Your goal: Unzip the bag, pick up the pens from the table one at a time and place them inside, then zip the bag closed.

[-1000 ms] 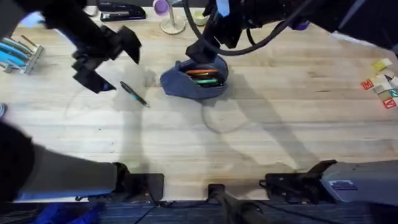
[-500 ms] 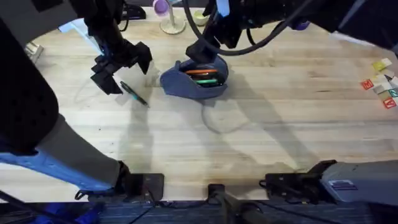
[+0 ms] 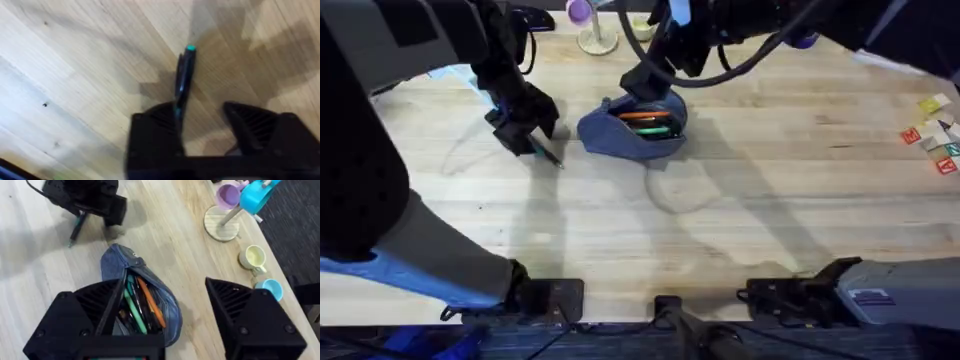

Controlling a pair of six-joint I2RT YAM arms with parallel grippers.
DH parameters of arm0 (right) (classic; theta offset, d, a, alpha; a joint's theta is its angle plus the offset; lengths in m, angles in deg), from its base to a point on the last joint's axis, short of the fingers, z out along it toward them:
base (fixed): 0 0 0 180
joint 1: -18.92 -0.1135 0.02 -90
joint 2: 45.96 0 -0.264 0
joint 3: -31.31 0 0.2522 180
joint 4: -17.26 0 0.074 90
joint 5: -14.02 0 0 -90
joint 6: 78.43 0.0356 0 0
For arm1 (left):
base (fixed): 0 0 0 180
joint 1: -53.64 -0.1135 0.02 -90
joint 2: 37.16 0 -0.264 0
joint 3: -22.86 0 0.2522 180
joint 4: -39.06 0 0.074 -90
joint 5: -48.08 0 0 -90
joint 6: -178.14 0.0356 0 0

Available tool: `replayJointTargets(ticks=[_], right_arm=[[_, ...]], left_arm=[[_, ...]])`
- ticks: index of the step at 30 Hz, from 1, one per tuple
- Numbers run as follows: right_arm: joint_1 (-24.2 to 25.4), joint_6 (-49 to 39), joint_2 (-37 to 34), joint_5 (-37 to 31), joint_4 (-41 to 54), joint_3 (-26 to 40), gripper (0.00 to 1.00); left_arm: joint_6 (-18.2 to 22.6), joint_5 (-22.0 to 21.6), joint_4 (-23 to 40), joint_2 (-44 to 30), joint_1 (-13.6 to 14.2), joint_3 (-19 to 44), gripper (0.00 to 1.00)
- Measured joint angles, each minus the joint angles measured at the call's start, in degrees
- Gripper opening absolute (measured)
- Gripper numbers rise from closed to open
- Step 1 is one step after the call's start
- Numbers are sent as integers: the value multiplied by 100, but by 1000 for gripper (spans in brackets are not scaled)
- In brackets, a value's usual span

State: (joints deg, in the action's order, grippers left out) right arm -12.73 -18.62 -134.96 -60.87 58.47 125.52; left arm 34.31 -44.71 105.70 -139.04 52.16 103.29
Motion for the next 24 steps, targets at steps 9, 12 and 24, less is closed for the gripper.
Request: replayJointTargets(ticks=[9, 12, 24], right_arm=[[231, 0, 0, -2, 0, 0, 996], [231, 0, 0, -2, 0, 0, 997], [254, 0, 0, 0, 134, 0, 996]], left_arm=[[-67, -71, 39, 22, 0, -9, 53], [-67, -76, 26, 22, 0, -11, 50], [130, -155, 0, 37, 13, 8, 43]])
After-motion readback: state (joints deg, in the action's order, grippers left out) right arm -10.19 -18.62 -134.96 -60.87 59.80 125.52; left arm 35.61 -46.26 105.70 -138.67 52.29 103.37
